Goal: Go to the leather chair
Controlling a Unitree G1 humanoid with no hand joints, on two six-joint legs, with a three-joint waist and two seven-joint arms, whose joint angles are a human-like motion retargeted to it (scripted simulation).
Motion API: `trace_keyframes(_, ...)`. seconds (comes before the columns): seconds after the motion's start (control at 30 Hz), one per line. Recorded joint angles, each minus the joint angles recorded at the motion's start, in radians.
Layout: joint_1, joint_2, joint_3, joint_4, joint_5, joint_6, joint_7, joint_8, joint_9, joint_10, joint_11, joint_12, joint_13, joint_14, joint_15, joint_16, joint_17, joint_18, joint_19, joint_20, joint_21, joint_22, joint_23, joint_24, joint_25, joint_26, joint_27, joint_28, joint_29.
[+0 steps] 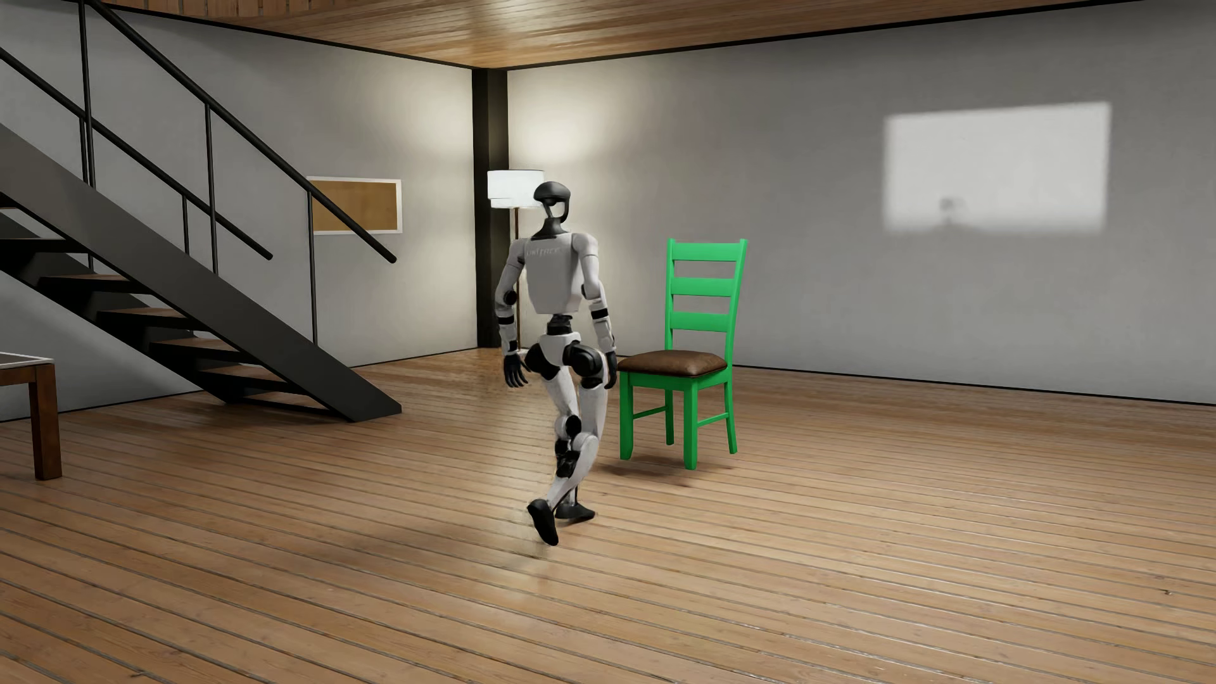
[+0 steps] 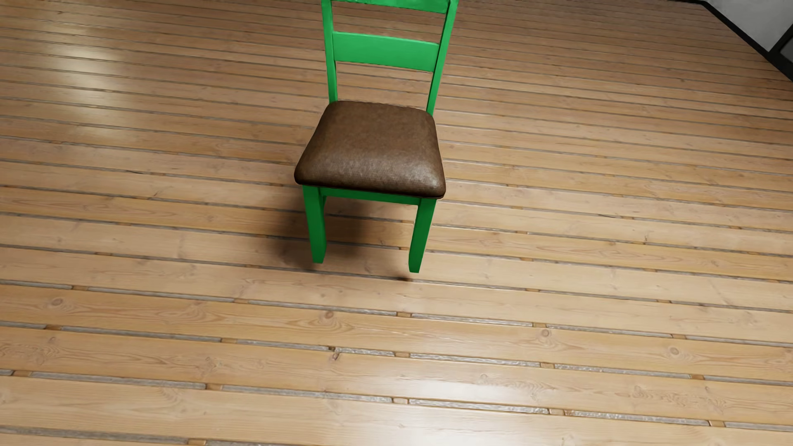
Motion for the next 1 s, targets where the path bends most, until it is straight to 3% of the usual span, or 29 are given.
trace_keyframes(0.1, 0.105, -0.106, -0.031, -0.008, 0.020, 0.032, 0.000, 0.000, 0.010, -0.034, -0.061, -0.060, -0.017, -0.053, -0.166, 0.011, -0.005, 0.000, 0.000, 0.086, -0.016, -0.180, -0.023, 0.000, 0.000, 0.000, 0.000, 0.000, 0.000)
trace_keyframes(0.23, 0.224, -0.168, -0.080, -0.001, 0.032, 0.053, 0.000, 0.000, 0.018, -0.084, -0.296, -0.108, -0.036, -0.137, -0.251, 0.041, -0.019, 0.000, 0.000, 0.133, -0.056, -0.306, -0.078, 0.000, 0.000, 0.000, 0.000, 0.000, 0.000)
trace_keyframes(0.3, 0.261, -0.178, -0.090, 0.004, 0.032, 0.060, 0.000, 0.000, 0.017, -0.098, -0.391, -0.119, -0.036, -0.167, -0.240, 0.042, -0.023, 0.000, 0.000, 0.126, -0.065, -0.263, -0.101, 0.000, 0.000, 0.000, 0.000, 0.000, 0.000)
trace_keyframes(0.4, 0.326, -0.175, -0.077, 0.010, 0.024, 0.050, 0.000, 0.000, 0.018, -0.125, -0.413, -0.075, -0.025, -0.215, -0.070, 0.028, -0.014, 0.000, 0.000, 0.092, -0.068, -0.127, -0.120, 0.000, 0.000, 0.000, 0.000, 0.000, 0.000)
trace_keyframes(0.43, 0.350, -0.161, -0.069, 0.009, 0.020, 0.041, 0.000, 0.000, 0.016, -0.136, -0.413, -0.042, -0.016, -0.234, -0.060, 0.022, -0.005, 0.000, 0.000, 0.080, -0.072, -0.086, -0.118, 0.000, 0.000, 0.000, 0.000, 0.000, 0.000)
trace_keyframes(0.6, 0.432, -0.061, -0.030, 0.032, 0.032, 0.024, 0.000, 0.000, -0.020, -0.161, -0.490, 0.105, 0.019, -0.304, -0.117, -0.031, 0.012, 0.000, 0.000, 0.016, -0.071, 0.170, -0.090, 0.000, 0.000, 0.000, 0.000, 0.000, 0.000)
trace_keyframes(0.67, 0.429, -0.039, -0.022, 0.037, 0.032, 0.022, 0.000, 0.000, -0.033, -0.189, -0.630, 0.129, 0.016, -0.306, -0.256, -0.046, 0.014, 0.000, 0.000, -0.022, -0.067, 0.243, -0.070, 0.000, 0.000, 0.000, 0.000, 0.000, 0.000)
trace_keyframes(0.8, 0.406, -0.041, -0.023, 0.041, 0.037, 0.019, 0.000, 0.000, -0.031, -0.177, -0.649, 0.138, 0.011, -0.309, -0.260, -0.040, 0.016, 0.000, 0.000, -0.043, -0.068, 0.206, -0.062, 0.000, 0.000, 0.000, 0.000, 0.000, 0.000)
trace_keyframes(1.0, 0.394, -0.034, -0.063, 0.045, 0.040, 0.022, 0.000, 0.000, -0.034, -0.170, -0.664, 0.028, -0.011, -0.314, -0.263, -0.016, 0.012, 0.000, 0.000, 0.044, -0.047, 0.017, -0.064, 0.000, 0.000, 0.000, 0.000, 0.000, 0.000)
